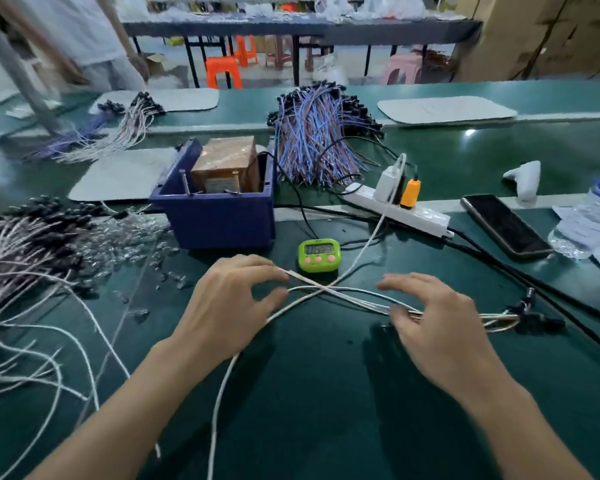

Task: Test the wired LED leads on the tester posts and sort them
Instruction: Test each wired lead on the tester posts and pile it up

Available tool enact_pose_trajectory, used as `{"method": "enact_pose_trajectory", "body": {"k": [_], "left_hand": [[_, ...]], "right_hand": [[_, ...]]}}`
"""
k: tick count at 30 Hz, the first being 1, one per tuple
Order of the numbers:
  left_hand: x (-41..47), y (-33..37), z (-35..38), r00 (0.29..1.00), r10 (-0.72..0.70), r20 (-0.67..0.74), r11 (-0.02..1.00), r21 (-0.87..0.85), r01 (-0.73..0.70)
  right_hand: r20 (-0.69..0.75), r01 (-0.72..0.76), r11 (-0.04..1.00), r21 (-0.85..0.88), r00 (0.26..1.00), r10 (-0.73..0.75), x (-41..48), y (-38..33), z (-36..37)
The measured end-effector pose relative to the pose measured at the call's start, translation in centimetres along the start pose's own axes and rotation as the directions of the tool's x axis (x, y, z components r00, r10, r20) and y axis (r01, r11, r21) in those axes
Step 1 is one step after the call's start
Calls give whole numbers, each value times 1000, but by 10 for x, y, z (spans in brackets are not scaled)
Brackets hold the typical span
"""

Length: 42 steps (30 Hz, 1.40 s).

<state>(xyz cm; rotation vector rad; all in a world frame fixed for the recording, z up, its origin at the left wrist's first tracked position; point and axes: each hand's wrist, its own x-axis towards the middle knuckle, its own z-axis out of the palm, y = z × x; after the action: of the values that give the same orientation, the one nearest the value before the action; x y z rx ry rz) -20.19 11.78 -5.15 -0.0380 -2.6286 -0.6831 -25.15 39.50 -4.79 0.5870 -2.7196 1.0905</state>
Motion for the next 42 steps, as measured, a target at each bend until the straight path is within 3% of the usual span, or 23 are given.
{"method": "enact_pose_trajectory", "body": {"k": [4,9,12,16,19,24,28,35,39,42], "left_hand": [[-19,-32,-39,985,-124,-119,991,38,129],[-49,-85,-88,934,-281,-219,949,79,304],[-69,-113,-116,857,-398,-327,857,202,475],[-89,-146,-150,757,-448,-475,720,310,621],[-106,-176,-170,673,-584,-454,550,388,739],[-125,-205,-166,545,-777,-315,456,314,832],[-131,-214,-156,554,-720,-419,495,250,832],[-125,-201,-164,631,-499,-594,629,252,735],[-123,-200,-179,624,-423,-657,652,258,713],[-119,-199,-188,673,-455,-584,643,307,701]], "right_hand": [[115,155,978,143,978,-172,18,-80,61],[313,274,934,231,887,-338,40,-171,136],[425,296,925,240,824,-374,53,-212,177],[490,301,911,282,771,-406,72,-256,224],[554,339,901,272,711,-434,80,-285,255],[651,345,906,244,634,-417,81,-322,296],[639,459,879,131,638,-429,83,-340,318],[403,520,853,42,773,-491,86,-348,320],[401,408,865,293,769,-498,94,-343,309],[441,349,867,356,755,-485,100,-338,301]]}}
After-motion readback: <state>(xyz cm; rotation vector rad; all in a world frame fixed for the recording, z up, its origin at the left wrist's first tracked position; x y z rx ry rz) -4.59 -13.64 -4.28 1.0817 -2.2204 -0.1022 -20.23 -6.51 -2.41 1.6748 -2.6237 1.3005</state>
